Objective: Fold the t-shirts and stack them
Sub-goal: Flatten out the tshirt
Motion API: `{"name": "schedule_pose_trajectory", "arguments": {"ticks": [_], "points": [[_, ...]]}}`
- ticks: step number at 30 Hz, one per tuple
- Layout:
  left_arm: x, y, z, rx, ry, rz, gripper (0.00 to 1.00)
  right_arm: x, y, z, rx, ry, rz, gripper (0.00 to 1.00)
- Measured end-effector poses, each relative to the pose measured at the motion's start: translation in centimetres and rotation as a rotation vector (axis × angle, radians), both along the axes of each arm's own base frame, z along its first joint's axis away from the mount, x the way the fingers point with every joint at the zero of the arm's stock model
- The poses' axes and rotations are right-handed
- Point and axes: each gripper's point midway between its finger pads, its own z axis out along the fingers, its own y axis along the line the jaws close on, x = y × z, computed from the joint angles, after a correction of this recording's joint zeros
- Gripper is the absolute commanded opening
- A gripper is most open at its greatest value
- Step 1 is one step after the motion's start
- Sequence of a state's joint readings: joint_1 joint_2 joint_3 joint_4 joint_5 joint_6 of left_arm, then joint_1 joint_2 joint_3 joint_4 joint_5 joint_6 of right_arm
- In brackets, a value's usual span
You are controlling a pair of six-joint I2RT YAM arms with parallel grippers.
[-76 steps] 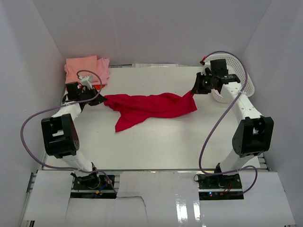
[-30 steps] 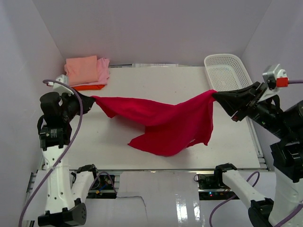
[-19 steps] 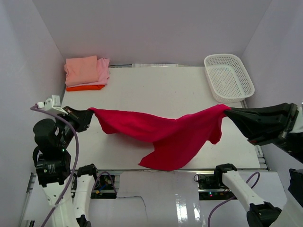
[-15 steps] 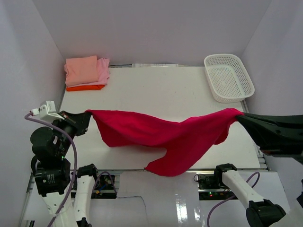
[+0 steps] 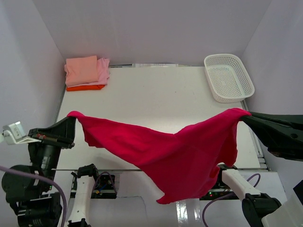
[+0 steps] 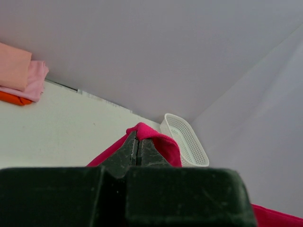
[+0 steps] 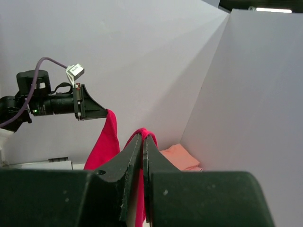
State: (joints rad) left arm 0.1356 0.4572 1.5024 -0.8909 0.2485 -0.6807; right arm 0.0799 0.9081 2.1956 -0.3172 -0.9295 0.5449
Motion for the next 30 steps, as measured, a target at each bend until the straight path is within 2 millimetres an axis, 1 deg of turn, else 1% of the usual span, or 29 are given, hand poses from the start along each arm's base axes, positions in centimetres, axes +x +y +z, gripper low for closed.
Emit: {"name": "schedule_pose_trajectory", "arguments": {"ticks": [4,5,7,10,12,13,15,17,19,20,21,23,24,26,28,30], "points": [[-2.9,0.7,2.6,-0.005,-0.084,0.055,0.00,-1.2,0.0,1.1,0.005,-0.078,0.017,0.08],[-3.5,0.9,3.1,-0.008,-0.104,0.070,0.00,-1.4,0.0,1.1,0.007,-0.095,0.015,0.08],[-4.7,1.5,3.4,-0.017,-0.132,0.100,0.00,-2.0,-0.1,0.8,0.013,-0.116,0.012,0.08],[-6.1,2.1,3.1,-0.031,-0.150,0.133,0.00,-3.4,-0.2,0.7,0.017,-0.154,0.010,0.08],[-6.6,2.6,2.5,-0.039,-0.143,0.160,0.00,-4.1,-0.3,0.5,0.022,-0.178,0.004,0.08],[-6.6,2.8,2.1,-0.042,-0.134,0.172,0.00,-4.1,-0.4,0.3,0.025,-0.183,-0.002,0.08],[-6.2,3.3,1.3,-0.047,-0.111,0.196,0.00,-4.0,-0.5,-0.1,0.028,-0.187,-0.013,0.08],[-5.2,3.8,-0.4,-0.051,-0.061,0.220,0.00,-3.1,-0.5,-0.4,0.025,-0.179,-0.026,0.08],[-3.8,4.1,-2.3,-0.053,-0.004,0.234,0.00,-0.9,-0.5,-1.0,0.027,-0.142,-0.047,0.08],[-3.0,4.3,-3.5,-0.053,0.034,0.240,0.00,0.6,-0.5,-1.6,0.028,-0.105,-0.058,0.08],[-2.3,4.4,-4.6,-0.053,0.067,0.243,0.00,2.2,-0.5,-2.4,0.028,-0.066,-0.070,0.08],[-0.9,4.6,-6.9,-0.051,0.132,0.248,0.00,6.1,-0.4,-4.5,0.023,0.044,-0.095,0.08],[-0.2,4.6,-8.2,-0.050,0.169,0.248,0.00,8.2,-0.4,-5.9,0.018,0.105,-0.108,0.08],[0.7,4.7,-10.0,-0.048,0.214,0.249,0.00,12.2,-0.3,-9.0,0.008,0.229,-0.135,0.08],[1.8,4.8,-12.4,-0.045,0.266,0.250,0.00,15.5,-0.4,-12.3,-0.003,0.340,-0.163,0.08],[3.0,4.9,-15.0,-0.042,0.329,0.251,0.00,18.8,-0.4,-16.5,-0.019,0.462,-0.189,0.08]]}}
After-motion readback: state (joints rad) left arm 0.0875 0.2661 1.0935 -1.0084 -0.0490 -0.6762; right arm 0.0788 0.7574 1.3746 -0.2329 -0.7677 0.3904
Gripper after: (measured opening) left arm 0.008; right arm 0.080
